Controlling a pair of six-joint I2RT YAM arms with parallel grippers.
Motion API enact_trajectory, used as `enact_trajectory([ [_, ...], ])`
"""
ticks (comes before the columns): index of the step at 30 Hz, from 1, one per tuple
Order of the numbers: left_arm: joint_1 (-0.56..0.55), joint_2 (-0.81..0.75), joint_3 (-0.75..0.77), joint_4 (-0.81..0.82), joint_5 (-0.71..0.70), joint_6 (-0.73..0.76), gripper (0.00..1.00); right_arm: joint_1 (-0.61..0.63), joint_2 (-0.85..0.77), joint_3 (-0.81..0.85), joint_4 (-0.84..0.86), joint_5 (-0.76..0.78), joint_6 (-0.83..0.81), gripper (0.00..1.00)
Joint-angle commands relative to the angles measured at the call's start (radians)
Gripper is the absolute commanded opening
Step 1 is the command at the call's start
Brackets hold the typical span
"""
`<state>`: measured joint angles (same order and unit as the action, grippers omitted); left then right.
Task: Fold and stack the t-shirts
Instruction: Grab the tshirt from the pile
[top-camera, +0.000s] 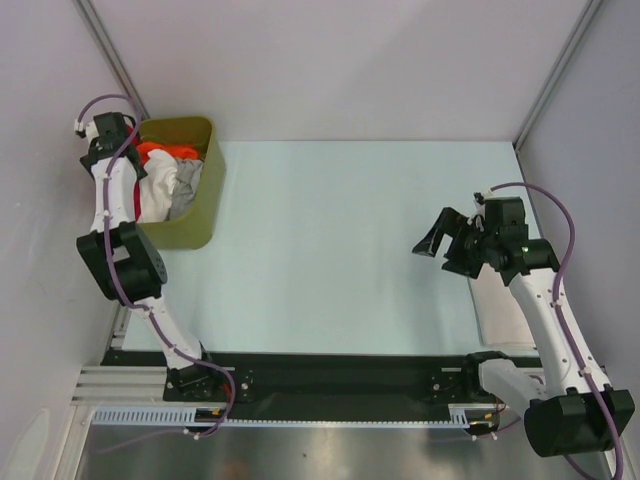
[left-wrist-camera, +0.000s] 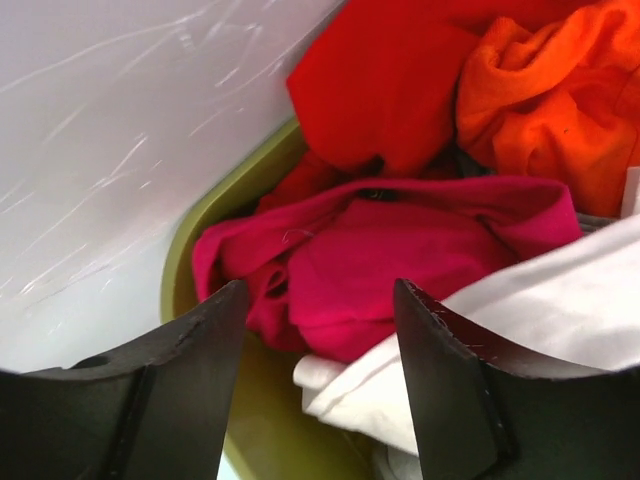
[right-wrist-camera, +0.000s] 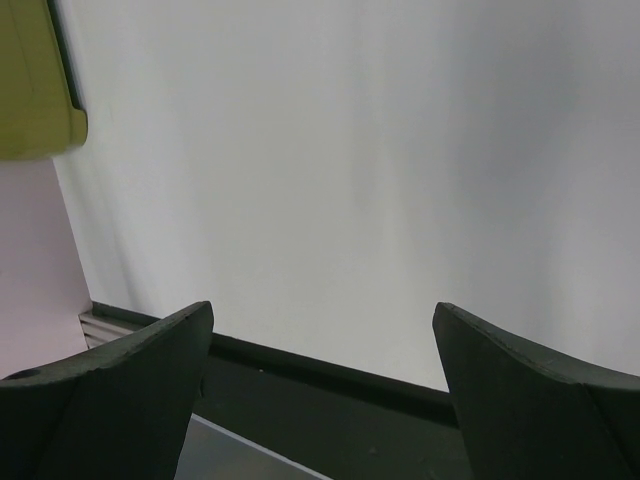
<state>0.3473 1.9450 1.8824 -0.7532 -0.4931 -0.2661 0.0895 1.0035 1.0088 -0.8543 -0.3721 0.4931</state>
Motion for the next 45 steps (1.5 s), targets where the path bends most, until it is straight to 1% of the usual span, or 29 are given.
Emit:
enact_trajectory([
  [1,0.013,0.031,0.023,0.072,0.04,0.056,0.66,0.003,0.012,0.025,0.046,-0.027,0.004,1.0],
  [8,0.013,0.081,-0.032,0.181,0.047,0.117,0.63,0.003,0.034,0.024,0.043,-0.034,-0.004,1.0],
  [11,0.013,0.104,-0.031,0.192,0.05,0.13,0.56,0.001,0.032,0.024,0.043,-0.033,-0.01,1.0],
  [14,0.012,0.104,-0.035,0.186,0.06,0.128,0.42,0.001,0.035,0.021,0.046,-0.036,-0.007,1.0],
  [15,0.012,0.088,-0.039,0.18,0.065,0.125,0.3,0.003,0.037,0.017,0.046,-0.037,-0.005,1.0],
  [18,-0.002,0.03,-0.039,0.16,0.054,0.123,0.0,0.003,0.037,0.01,0.057,-0.044,0.002,0.99],
  [22,-0.063,-0.072,-0.026,0.147,-0.042,0.165,0.0,0.004,0.034,0.004,0.064,-0.047,0.009,1.0],
  [25,-0.103,-0.139,0.003,0.141,-0.085,0.185,0.0,0.013,0.026,0.011,0.055,-0.05,0.004,1.0],
  [28,-0.114,-0.19,0.053,0.13,-0.101,0.166,0.0,0.029,0.017,0.017,0.047,-0.042,-0.001,1.0],
  [30,-0.114,-0.233,0.112,0.133,-0.084,0.133,0.0,0.048,0.017,0.022,0.049,-0.041,-0.001,1.0],
  [31,-0.114,-0.242,0.138,0.135,-0.064,0.124,0.0,0.055,0.018,0.024,0.046,-0.041,0.001,1.0],
  [32,-0.114,-0.251,0.197,0.138,-0.009,0.095,0.0,0.061,0.017,0.022,0.047,-0.039,0.002,1.0],
  [33,-0.113,-0.256,0.223,0.156,0.04,0.079,0.0,0.073,0.015,0.021,0.049,-0.039,0.005,1.0],
  [35,-0.117,-0.277,0.248,0.214,0.129,0.044,0.0,0.081,0.011,0.017,0.054,-0.04,0.013,1.0],
  [36,-0.12,-0.303,0.251,0.271,0.181,0.027,0.0,0.082,0.007,0.011,0.055,-0.042,0.016,0.99],
  [41,-0.152,-0.366,0.337,0.405,0.272,-0.082,0.0,0.087,-0.025,-0.013,0.057,-0.044,0.032,1.0],
  [43,-0.157,-0.4,0.339,0.503,0.321,-0.119,0.0,0.087,-0.039,-0.022,0.06,-0.041,0.039,1.0],
  [44,-0.157,-0.408,0.339,0.568,0.339,-0.161,0.0,0.088,-0.048,-0.027,0.061,-0.039,0.039,1.0],
  [45,-0.159,-0.412,0.345,0.6,0.361,-0.18,0.0,0.087,-0.049,-0.027,0.064,-0.039,0.044,1.0],
])
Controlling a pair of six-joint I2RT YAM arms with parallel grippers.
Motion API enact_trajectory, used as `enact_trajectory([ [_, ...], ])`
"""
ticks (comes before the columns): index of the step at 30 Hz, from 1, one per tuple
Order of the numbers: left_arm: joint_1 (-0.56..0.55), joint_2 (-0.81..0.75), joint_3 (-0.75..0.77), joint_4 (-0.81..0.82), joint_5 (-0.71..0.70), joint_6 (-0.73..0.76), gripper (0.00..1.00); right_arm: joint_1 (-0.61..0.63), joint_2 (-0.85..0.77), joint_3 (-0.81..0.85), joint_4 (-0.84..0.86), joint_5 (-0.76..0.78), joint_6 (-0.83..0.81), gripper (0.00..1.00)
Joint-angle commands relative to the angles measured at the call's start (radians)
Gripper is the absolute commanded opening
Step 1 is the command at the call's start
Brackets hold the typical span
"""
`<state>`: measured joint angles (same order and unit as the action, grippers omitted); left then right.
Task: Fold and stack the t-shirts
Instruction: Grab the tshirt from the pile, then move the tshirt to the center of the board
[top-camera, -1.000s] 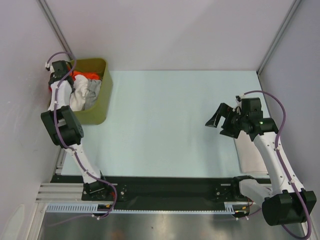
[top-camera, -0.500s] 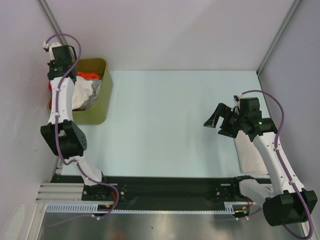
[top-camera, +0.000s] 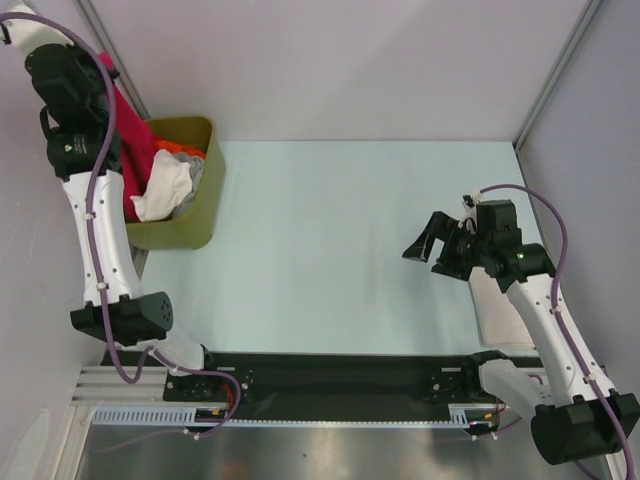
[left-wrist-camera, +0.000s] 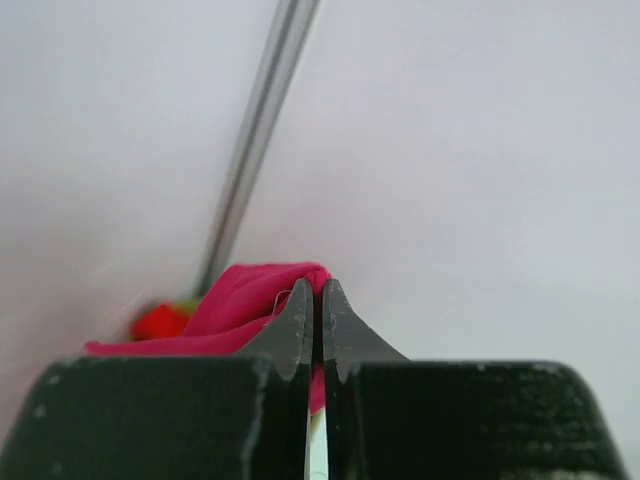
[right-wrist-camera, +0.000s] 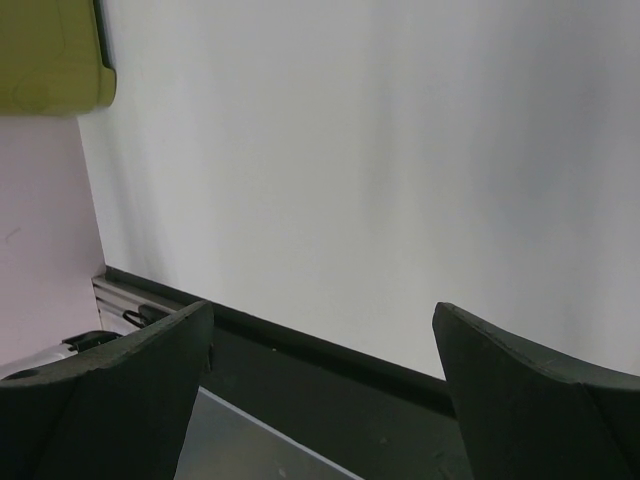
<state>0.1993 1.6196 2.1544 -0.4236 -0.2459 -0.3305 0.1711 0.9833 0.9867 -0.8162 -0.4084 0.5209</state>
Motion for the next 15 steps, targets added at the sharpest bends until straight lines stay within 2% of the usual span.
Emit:
enact_trajectory([
  [1,-0.009,-0.089,0.079,0.295,0.134,-0.137,0.0,0.005,-0.031,-0.009,0.029,-0.004,0.019,1.0],
  [6,-0.006,-0.029,0.231,0.419,0.137,-0.271,0.0,0.005,-0.034,-0.017,0.035,-0.01,0.021,1.0],
  [9,0.024,0.043,0.324,0.494,0.175,-0.498,0.0,0.005,-0.037,-0.023,0.041,-0.013,0.022,1.0],
  [10,0.069,0.065,0.334,0.506,0.206,-0.73,0.0,0.005,-0.037,-0.025,0.045,-0.015,0.021,1.0],
  [12,0.088,0.112,0.346,0.601,0.318,-0.919,0.0,0.007,-0.037,-0.032,0.052,-0.01,0.022,1.0],
  [13,0.075,0.127,0.366,0.636,0.35,-0.993,0.0,0.007,-0.041,-0.04,0.058,-0.004,0.027,1.0],
  [14,0.056,0.143,0.448,0.629,0.384,-0.992,0.0,0.005,-0.043,-0.048,0.066,-0.004,0.04,1.0],
  [15,0.014,0.145,0.469,0.619,0.436,-0.987,0.0,0.007,-0.043,-0.057,0.081,-0.006,0.045,1.0],
])
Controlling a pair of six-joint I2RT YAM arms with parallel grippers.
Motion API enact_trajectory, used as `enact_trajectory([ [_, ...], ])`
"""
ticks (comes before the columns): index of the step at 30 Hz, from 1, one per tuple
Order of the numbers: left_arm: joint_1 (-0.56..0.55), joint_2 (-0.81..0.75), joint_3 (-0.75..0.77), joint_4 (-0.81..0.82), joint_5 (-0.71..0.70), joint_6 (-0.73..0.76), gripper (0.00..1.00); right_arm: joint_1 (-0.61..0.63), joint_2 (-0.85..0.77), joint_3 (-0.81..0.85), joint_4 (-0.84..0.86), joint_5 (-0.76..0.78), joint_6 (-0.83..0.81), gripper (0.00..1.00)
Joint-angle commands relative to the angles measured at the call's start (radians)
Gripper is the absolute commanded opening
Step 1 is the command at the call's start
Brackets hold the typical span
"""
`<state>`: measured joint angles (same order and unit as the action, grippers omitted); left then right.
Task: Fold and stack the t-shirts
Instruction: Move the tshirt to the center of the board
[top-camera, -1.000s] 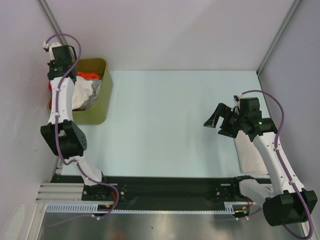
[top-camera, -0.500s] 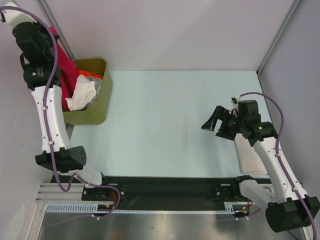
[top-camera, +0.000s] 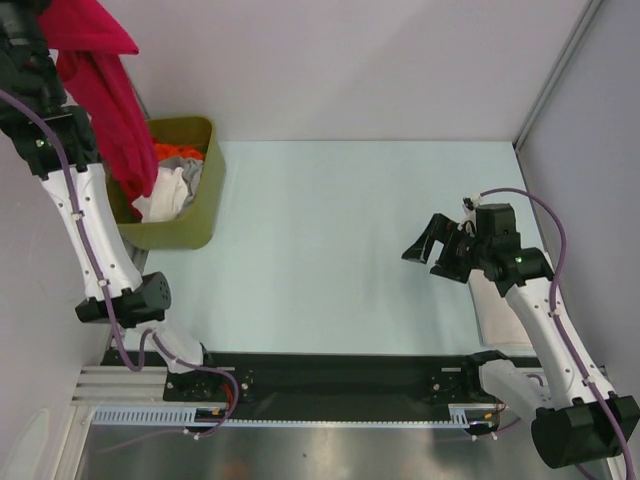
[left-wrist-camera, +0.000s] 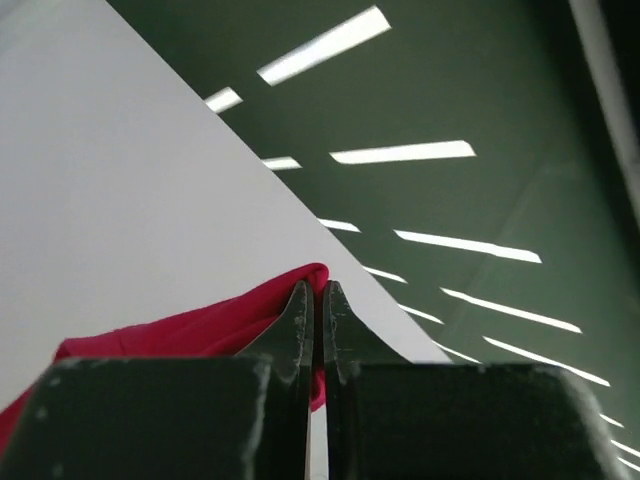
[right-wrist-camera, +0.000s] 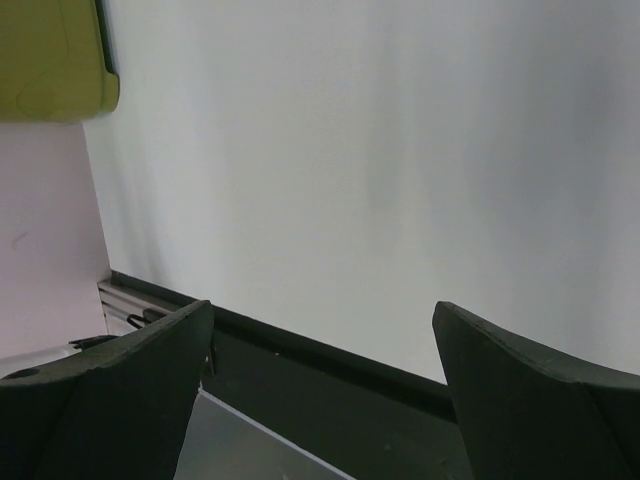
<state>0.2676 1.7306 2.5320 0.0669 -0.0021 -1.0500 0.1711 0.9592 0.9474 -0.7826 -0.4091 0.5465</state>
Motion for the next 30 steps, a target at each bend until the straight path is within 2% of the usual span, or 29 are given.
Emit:
enact_trajectory([
  [1,-0.073,0.018,0.082,0.126,0.23,-0.268,0.0,0.004,-0.022,-0.018,0.048,-0.007,0.023,1.0],
  [4,-0.16,-0.106,-0.109,0.122,0.368,-0.271,0.0,0.005,-0.033,-0.033,0.066,0.006,0.039,1.0],
  [5,-0.191,-0.138,-0.231,0.12,0.39,-0.256,0.0,0.005,-0.039,-0.041,0.069,0.007,0.046,1.0],
  [6,-0.224,-0.166,-0.277,0.11,0.408,-0.23,0.0,0.004,-0.043,-0.05,0.075,0.007,0.062,1.0],
  [7,-0.304,-0.199,-0.3,0.085,0.416,-0.167,0.0,0.004,-0.053,-0.073,0.092,0.001,0.072,1.0],
  [9,-0.379,-0.181,-0.215,-0.022,0.425,-0.095,0.0,0.005,-0.074,-0.105,0.129,-0.013,0.098,1.0],
  [10,-0.463,-0.139,-0.152,-0.059,0.421,-0.034,0.0,0.004,-0.083,-0.142,0.143,-0.026,0.13,1.0],
  [11,-0.503,-0.114,-0.042,-0.105,0.424,-0.018,0.0,0.004,-0.094,-0.156,0.155,-0.034,0.144,1.0],
  [12,-0.557,-0.096,-0.009,-0.105,0.43,-0.015,0.0,0.005,-0.1,-0.168,0.175,-0.04,0.157,1.0],
  [13,-0.577,-0.086,0.011,-0.108,0.436,-0.015,0.0,0.005,-0.103,-0.179,0.183,-0.048,0.174,1.0],
  [16,-0.619,-0.127,-0.093,-0.121,0.441,-0.002,0.0,0.005,-0.112,-0.179,0.171,-0.042,0.159,1.0],
  [18,-0.663,-0.204,-0.258,-0.127,0.438,0.025,0.0,0.004,-0.12,-0.148,0.11,-0.005,0.135,1.0],
  [19,-0.685,-0.232,-0.315,-0.148,0.426,0.098,0.0,0.005,-0.123,-0.136,0.086,0.045,0.1,1.0],
  [21,-0.732,-0.338,-0.532,-0.229,0.373,0.149,0.0,0.005,-0.129,-0.092,0.005,0.104,0.063,1.0],
  [22,-0.74,-0.377,-0.729,-0.228,0.376,0.162,0.0,0.004,-0.132,-0.075,-0.019,0.157,0.04,1.0],
  [24,-0.742,-0.501,-0.923,-0.286,0.373,0.159,0.0,0.004,-0.134,-0.046,-0.076,0.203,-0.009,1.0],
  [25,-0.74,-0.544,-1.096,-0.321,0.366,0.191,0.0,0.004,-0.135,-0.042,-0.086,0.222,-0.025,0.99],
  [26,-0.739,-0.581,-1.169,-0.425,0.346,0.23,0.0,0.004,-0.134,-0.041,-0.09,0.22,-0.048,1.0],
  [27,-0.734,-0.647,-1.234,-0.494,0.264,0.264,0.0,0.005,-0.135,-0.044,-0.098,0.219,-0.054,1.0],
  [30,-0.676,-0.73,-1.508,-0.607,0.255,0.361,0.0,0.007,-0.139,-0.081,-0.09,0.188,-0.062,1.0],
])
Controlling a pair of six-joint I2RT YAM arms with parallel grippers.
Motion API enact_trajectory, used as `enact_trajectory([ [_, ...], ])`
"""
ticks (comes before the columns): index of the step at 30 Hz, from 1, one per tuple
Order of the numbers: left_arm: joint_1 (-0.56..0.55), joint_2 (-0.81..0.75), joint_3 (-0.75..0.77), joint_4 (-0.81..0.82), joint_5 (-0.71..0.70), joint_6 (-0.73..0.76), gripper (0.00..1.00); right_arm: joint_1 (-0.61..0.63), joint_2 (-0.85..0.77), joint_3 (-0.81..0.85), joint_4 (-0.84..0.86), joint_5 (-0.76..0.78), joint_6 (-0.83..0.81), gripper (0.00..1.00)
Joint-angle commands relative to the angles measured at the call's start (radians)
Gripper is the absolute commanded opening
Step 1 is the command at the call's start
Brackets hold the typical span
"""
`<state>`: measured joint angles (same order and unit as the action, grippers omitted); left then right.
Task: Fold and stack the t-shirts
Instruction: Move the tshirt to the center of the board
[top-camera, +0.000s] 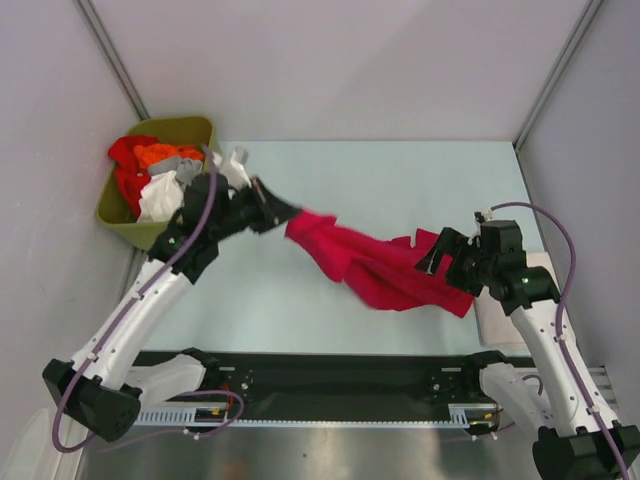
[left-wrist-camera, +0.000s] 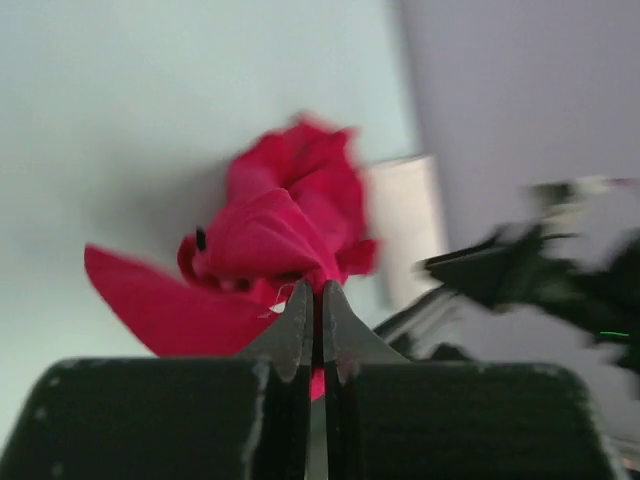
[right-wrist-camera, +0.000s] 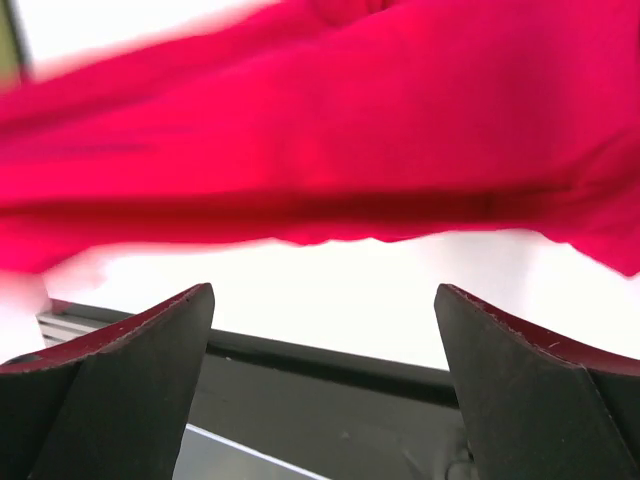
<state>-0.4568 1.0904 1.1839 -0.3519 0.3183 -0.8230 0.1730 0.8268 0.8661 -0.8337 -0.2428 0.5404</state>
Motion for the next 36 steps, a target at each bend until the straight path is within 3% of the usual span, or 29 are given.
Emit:
enact_trajectory([
  [1,0.065,-0.121,-0.269,-0.211,-0.052,0.157,0.0,0.006,-0.008,-0.033,-0.03,-0.002,-0.054,1.0],
  [5,0.092,-0.188,-0.417,-0.264,-0.079,0.212,0.0,0.016,0.029,-0.099,0.016,-0.027,-0.04,1.0],
  [9,0.093,-0.219,-0.454,-0.364,-0.151,0.251,0.04,0.06,0.142,-0.098,0.161,-0.01,-0.023,1.0],
  [12,0.093,-0.205,-0.478,-0.394,-0.154,0.255,0.09,0.124,0.318,-0.017,0.278,0.13,-0.02,0.98],
  [14,0.093,-0.193,-0.487,-0.395,-0.144,0.252,0.09,0.14,0.421,0.066,0.3,0.246,-0.04,0.9],
  [16,0.093,-0.179,-0.483,-0.403,-0.154,0.239,0.16,0.158,0.579,0.212,0.289,0.345,-0.068,0.86],
  [19,0.095,-0.176,-0.472,-0.404,-0.147,0.231,0.3,0.195,0.748,0.352,0.274,0.434,-0.137,0.85],
  [20,0.098,-0.164,-0.463,-0.404,-0.136,0.229,0.51,0.198,0.783,0.402,0.268,0.442,-0.16,0.82],
  [23,0.101,-0.147,-0.425,-0.43,-0.131,0.226,0.93,0.207,0.879,0.439,0.272,0.43,-0.18,0.8],
  [24,0.107,-0.144,-0.414,-0.432,-0.133,0.232,0.96,0.214,0.899,0.448,0.278,0.424,-0.191,0.8],
  [28,0.119,-0.054,-0.34,-0.372,-0.145,0.297,1.0,0.246,0.974,0.507,0.283,0.392,-0.253,0.79],
  [30,0.122,0.081,-0.317,-0.352,-0.104,0.321,1.0,0.264,1.024,0.55,0.253,0.372,-0.279,0.76],
  [36,0.122,0.313,-0.288,-0.256,-0.035,0.375,0.91,0.304,1.068,0.544,0.237,0.324,-0.321,0.75],
])
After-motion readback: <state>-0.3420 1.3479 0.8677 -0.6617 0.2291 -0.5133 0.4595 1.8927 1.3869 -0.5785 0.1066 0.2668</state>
